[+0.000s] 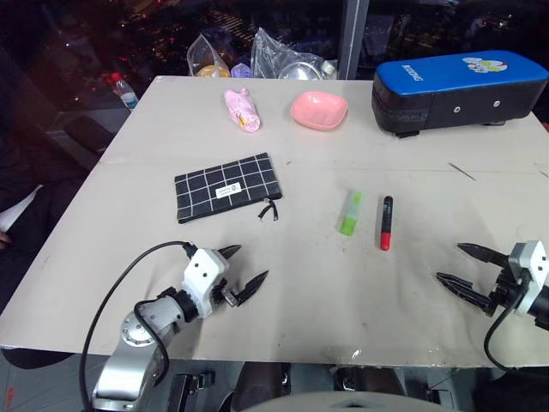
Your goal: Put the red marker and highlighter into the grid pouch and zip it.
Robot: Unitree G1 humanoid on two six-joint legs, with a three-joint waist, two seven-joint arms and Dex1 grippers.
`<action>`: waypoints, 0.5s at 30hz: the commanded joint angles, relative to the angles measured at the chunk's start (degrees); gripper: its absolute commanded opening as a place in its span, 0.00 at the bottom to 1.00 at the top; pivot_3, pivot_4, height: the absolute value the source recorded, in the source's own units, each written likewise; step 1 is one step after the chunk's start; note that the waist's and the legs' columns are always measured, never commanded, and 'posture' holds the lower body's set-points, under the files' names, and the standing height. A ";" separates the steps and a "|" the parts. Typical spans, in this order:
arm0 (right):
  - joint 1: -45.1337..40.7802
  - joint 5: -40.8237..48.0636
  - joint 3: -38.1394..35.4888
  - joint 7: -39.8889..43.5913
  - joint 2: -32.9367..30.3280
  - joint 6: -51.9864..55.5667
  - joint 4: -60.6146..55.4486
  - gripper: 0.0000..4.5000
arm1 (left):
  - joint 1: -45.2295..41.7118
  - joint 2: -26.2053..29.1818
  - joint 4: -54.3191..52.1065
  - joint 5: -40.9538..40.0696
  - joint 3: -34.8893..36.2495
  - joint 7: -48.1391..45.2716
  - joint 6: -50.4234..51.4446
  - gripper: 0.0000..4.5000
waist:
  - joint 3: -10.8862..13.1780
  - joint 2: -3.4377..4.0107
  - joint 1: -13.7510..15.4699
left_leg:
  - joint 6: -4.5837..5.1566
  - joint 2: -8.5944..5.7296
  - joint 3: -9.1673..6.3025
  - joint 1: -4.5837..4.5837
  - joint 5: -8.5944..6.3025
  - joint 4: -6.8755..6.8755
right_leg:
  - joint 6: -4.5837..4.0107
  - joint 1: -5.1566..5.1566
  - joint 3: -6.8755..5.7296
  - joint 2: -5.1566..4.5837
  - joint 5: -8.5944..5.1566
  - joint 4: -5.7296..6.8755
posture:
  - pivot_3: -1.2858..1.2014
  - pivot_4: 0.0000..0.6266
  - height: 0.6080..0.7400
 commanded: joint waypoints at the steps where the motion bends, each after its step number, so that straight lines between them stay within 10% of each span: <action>1: -1.47 3.08 -0.09 -0.52 -0.11 2.60 -5.65 1.00 | -1.63 2.89 2.26 -3.19 6.84 -1.97 -1.90 0.99 | 0.02 0.02 0.05 | 0.00 0.00 0.00 0.00 0.00 0.00 | 0.00 -0.01 0.00 0.00 0.00 0.01 | 0.52 0.24 0.61; 15: -9.35 8.23 6.61 -2.36 0.89 11.40 -17.97 1.00 | -14.09 20.74 37.78 2.02 16.47 -13.68 -22.91 0.99 | 0.26 -0.27 0.18 | 0.00 -0.05 0.00 -0.15 -0.03 -0.01 | -0.01 -0.13 -0.11 -0.16 0.00 -0.08 | 0.52 0.24 0.61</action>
